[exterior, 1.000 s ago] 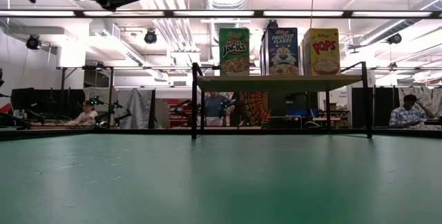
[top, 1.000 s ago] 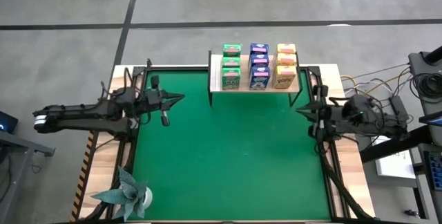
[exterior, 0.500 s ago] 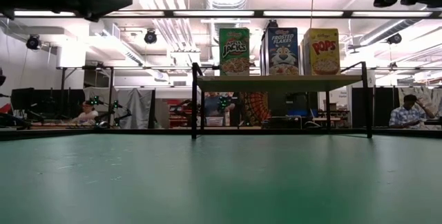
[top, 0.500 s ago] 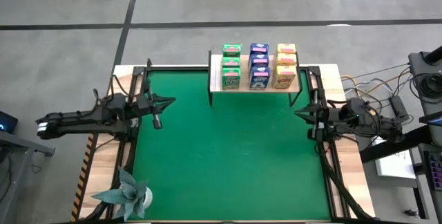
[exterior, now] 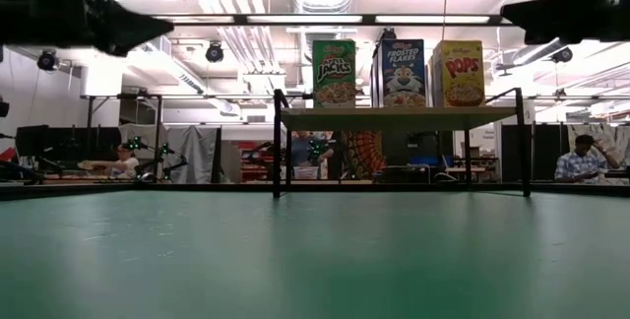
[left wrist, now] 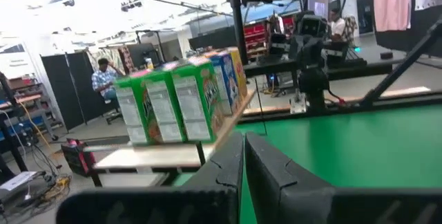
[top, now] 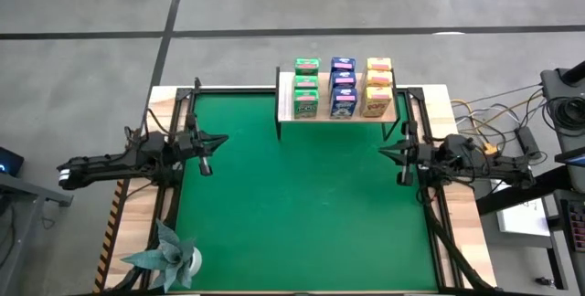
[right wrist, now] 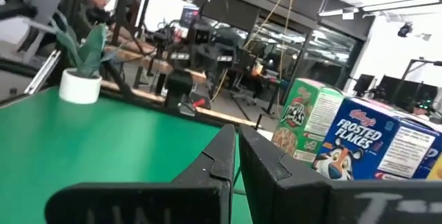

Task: Stack cereal on shelf
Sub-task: Return to Home Position

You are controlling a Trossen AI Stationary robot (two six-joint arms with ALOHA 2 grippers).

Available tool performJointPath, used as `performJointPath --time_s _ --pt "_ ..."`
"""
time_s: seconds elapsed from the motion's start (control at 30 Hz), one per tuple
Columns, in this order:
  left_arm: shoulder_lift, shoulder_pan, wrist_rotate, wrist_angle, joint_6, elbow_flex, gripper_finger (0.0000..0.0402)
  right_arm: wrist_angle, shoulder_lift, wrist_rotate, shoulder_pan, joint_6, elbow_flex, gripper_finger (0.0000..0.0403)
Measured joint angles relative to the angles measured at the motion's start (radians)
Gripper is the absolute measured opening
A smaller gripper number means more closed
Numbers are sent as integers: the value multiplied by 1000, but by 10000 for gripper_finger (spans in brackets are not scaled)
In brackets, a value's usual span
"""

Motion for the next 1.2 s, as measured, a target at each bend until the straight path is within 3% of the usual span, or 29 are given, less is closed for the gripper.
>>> performJointPath --time_s 0.2,0.4,0.7,1.2 --pt "-39 0 15 6 -53 -73 0 31 0 17 0 23 -45 13" --pt "-61 0 121 98 -109 -120 0 48 0 17 0 39 -72 13" --pt "-54 0 77 87 -256 -116 0 47 1 17 0 47 -93 13" --pt "-29 0 74 87 -252 -116 0 46 46 16 0 13 -93 13"
